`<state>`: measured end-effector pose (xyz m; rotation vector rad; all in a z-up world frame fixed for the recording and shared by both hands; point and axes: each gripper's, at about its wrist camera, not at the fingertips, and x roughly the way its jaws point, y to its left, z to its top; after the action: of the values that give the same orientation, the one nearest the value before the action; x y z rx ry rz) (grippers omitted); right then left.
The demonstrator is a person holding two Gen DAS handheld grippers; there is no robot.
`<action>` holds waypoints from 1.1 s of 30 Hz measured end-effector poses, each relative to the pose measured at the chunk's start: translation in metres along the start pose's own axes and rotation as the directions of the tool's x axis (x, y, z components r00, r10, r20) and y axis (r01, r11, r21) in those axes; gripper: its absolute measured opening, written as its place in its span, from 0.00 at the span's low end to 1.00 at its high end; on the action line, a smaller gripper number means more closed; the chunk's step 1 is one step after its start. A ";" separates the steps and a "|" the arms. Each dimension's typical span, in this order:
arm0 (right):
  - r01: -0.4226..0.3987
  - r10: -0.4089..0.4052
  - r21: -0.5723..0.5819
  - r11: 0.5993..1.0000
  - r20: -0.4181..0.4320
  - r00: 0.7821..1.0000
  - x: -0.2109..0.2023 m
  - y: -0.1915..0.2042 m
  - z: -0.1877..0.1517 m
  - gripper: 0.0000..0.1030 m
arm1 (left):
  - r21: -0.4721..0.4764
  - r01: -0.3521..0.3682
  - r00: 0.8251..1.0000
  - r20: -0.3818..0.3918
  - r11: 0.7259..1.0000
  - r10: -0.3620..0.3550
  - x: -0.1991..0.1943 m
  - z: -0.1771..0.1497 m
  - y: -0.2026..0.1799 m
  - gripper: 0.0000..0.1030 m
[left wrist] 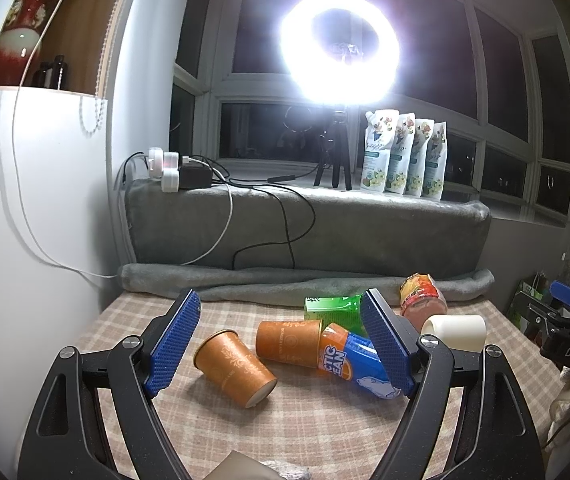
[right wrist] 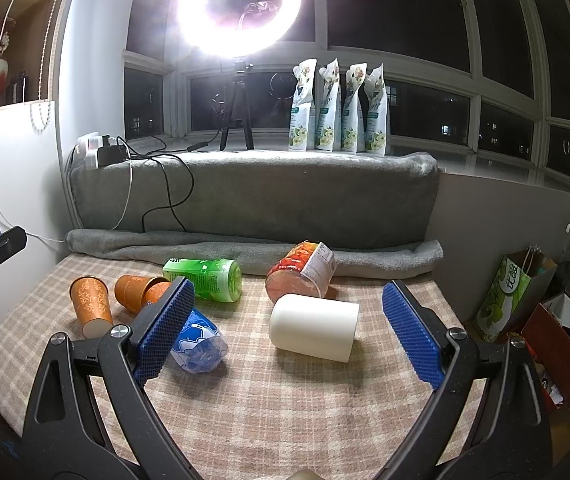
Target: Flip cup upright
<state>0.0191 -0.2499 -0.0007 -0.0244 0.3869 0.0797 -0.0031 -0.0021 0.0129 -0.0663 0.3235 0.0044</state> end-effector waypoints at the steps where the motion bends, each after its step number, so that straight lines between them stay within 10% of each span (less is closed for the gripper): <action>1: -0.001 0.001 0.000 1.000 0.000 1.000 0.000 0.000 0.000 0.94 | 0.002 0.001 1.000 0.002 1.000 -0.001 -0.002 0.002 -0.001 0.80; 20: -0.029 0.029 -0.025 0.999 -0.020 0.999 0.013 -0.001 0.004 0.94 | -0.001 0.010 1.000 -0.008 1.000 -0.010 0.002 0.000 -0.003 0.80; 33: -0.190 0.151 -0.286 0.939 -0.155 0.976 0.082 0.027 0.030 0.94 | 0.017 0.046 0.996 -0.078 0.999 -0.045 0.011 -0.022 0.006 0.80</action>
<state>0.1037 -0.2154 -0.0043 -0.2977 0.5051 0.3102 0.0003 0.0029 -0.0115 -0.0553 0.4001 -0.0463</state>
